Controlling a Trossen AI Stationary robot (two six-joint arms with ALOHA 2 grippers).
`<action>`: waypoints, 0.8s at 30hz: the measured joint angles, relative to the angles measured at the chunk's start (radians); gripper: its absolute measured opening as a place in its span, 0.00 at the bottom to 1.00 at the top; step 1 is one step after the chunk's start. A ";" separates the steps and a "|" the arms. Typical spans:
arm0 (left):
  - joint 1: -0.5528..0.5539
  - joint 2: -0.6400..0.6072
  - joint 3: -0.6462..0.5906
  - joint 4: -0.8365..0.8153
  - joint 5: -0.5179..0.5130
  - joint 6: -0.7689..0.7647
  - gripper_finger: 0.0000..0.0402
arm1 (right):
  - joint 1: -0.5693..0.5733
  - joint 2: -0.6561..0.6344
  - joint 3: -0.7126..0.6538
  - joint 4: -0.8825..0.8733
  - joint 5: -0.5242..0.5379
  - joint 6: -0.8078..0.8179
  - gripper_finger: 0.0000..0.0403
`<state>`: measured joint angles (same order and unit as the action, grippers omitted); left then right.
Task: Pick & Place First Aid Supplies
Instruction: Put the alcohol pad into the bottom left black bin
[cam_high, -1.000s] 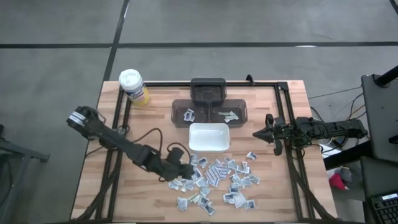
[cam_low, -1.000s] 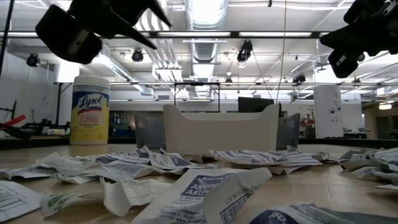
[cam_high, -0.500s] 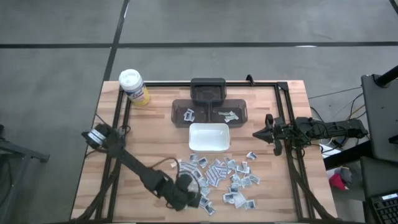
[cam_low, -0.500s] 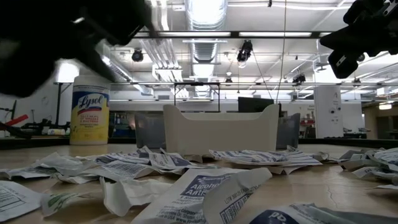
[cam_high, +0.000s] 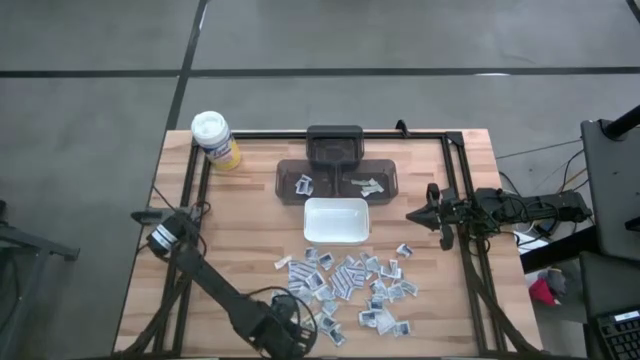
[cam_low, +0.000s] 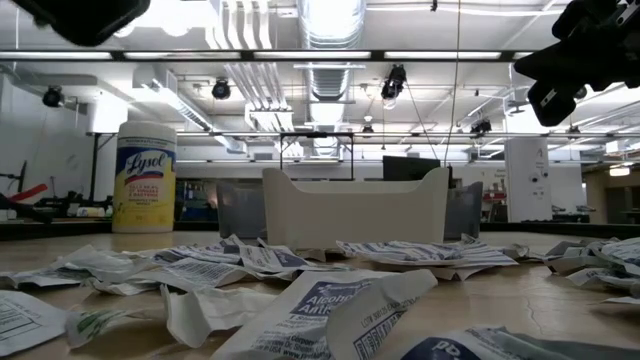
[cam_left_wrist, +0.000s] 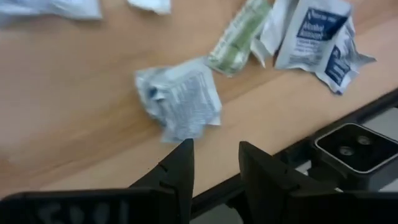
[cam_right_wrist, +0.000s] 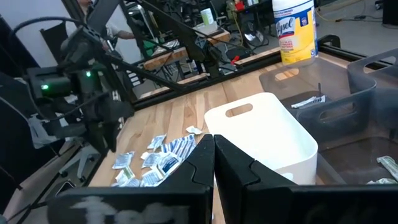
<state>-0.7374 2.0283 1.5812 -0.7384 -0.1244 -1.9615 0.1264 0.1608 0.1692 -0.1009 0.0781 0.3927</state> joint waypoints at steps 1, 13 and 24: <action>0.000 0.000 0.012 -0.029 -0.007 0.002 0.30 | 0.000 0.000 0.000 0.000 0.000 0.000 0.02; 0.001 0.001 0.019 -0.048 -0.031 0.032 0.30 | 0.000 0.000 0.000 -0.002 0.000 0.000 0.02; 0.003 0.001 0.019 -0.048 -0.036 0.058 0.30 | 0.000 0.000 0.000 -0.003 0.000 0.000 0.02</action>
<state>-0.7345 2.0289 1.5997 -0.7860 -0.1605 -1.9038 0.1263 0.1608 0.1692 -0.1043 0.0784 0.3925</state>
